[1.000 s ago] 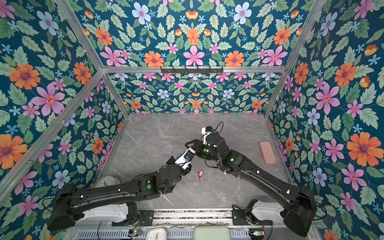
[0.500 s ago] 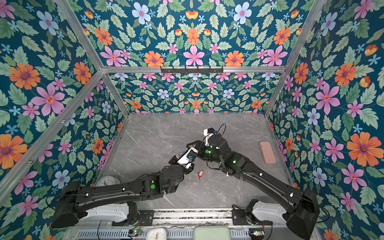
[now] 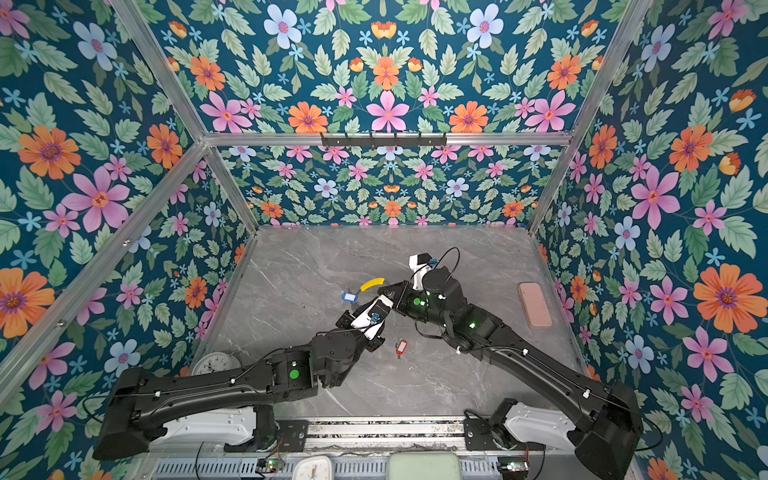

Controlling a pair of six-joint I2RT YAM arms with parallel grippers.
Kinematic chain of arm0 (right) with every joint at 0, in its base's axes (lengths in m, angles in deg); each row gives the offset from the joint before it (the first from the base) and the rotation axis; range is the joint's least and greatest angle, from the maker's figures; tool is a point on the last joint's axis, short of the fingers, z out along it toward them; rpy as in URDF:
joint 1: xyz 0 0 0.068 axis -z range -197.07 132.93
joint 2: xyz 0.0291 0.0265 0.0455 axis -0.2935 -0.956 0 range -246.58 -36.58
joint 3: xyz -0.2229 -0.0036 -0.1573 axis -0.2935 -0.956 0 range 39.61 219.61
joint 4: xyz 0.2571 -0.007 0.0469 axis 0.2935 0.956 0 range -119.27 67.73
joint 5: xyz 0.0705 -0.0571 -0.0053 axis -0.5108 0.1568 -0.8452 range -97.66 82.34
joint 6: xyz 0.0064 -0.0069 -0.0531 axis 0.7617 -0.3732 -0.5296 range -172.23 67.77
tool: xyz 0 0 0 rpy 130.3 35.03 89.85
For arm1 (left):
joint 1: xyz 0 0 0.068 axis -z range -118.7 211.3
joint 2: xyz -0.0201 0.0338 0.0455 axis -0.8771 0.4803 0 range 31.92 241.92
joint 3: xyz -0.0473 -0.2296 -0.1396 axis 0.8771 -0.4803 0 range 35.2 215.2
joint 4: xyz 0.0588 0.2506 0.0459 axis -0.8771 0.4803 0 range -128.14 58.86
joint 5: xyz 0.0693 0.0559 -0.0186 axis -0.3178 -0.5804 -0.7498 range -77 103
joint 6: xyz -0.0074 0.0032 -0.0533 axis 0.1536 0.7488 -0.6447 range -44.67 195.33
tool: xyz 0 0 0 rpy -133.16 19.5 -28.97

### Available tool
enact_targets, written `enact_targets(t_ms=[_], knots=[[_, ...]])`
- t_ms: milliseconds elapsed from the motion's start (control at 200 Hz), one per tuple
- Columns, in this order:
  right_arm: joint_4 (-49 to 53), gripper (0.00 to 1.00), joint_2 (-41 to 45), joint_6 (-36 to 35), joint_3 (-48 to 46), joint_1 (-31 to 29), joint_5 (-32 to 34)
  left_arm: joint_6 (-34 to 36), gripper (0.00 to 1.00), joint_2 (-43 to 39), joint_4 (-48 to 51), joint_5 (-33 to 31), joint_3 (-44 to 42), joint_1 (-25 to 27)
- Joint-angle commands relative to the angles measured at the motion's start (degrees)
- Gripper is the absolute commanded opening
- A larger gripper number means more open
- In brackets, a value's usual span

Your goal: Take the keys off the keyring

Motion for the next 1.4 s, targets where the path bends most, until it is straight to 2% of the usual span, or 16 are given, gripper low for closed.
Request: enact_targets(t_ms=[0,110,220,290,350,430,495,635,790,1105,1250,1395], knots=[[1.16,0.00,1.10,-4.08,-0.28,2.03,0.78,-5.25,0.34,-3.99,0.17,4.38,-0.14,0.02],[-0.20,0.00,1.95,-8.53,-1.45,5.95,-4.42,-9.97,0.38,-9.68,0.78,7.34,-2.09,-0.21],[-6.07,0.00,1.95,-12.81,-3.63,10.93,-16.32,-14.31,0.41,-14.55,2.79,10.32,-3.77,-2.51],[-10.19,0.00,2.33,-14.55,-5.14,12.90,-22.39,-18.30,0.42,-17.40,4.31,15.10,-5.23,-7.04],[-13.54,0.00,2.94,-16.05,-6.30,13.62,-26.44,-22.63,0.42,-19.85,5.24,20.84,-6.97,-13.22],[-14.76,0.00,3.50,-17.36,-6.36,13.84,-29.34,-27.55,0.43,-22.45,5.83,28.05,-9.60,-21.81],[-15.65,0.00,3.95,-16.99,-6.11,13.86,-30.92,-30.25,0.44,-22.80,6.16,32.21,-10.61,-26.79],[-16.86,0.00,5.02,-16.54,-5.20,13.86,-33.15,-35.15,0.42,-20.75,5.50,38.07,-12.70,-34.07],[-18.35,0.00,6.50,-14.75,-5.45,13.85,-33.10,-39.84,0.43,-18.46,-0.09,50.07,-15.98,-42.25],[-20.83,0.00,6.52,-11.52,-6.48,13.81,-31.30,-44.71,0.39,-13.17,-11.96,62.63,-17.65,-43.04],[-20.72,0.00,6.04,-11.07,-6.51,13.75,-30.36,-46.10,0.36,-13.36,-13.13,64.19,-18.21,-42.98],[-20.84,0.00,5.25,-10.52,-6.85,13.77,-29.34,-48.04,0.29,-13.14,-14.61,66.90,-17.77,-42.53]])
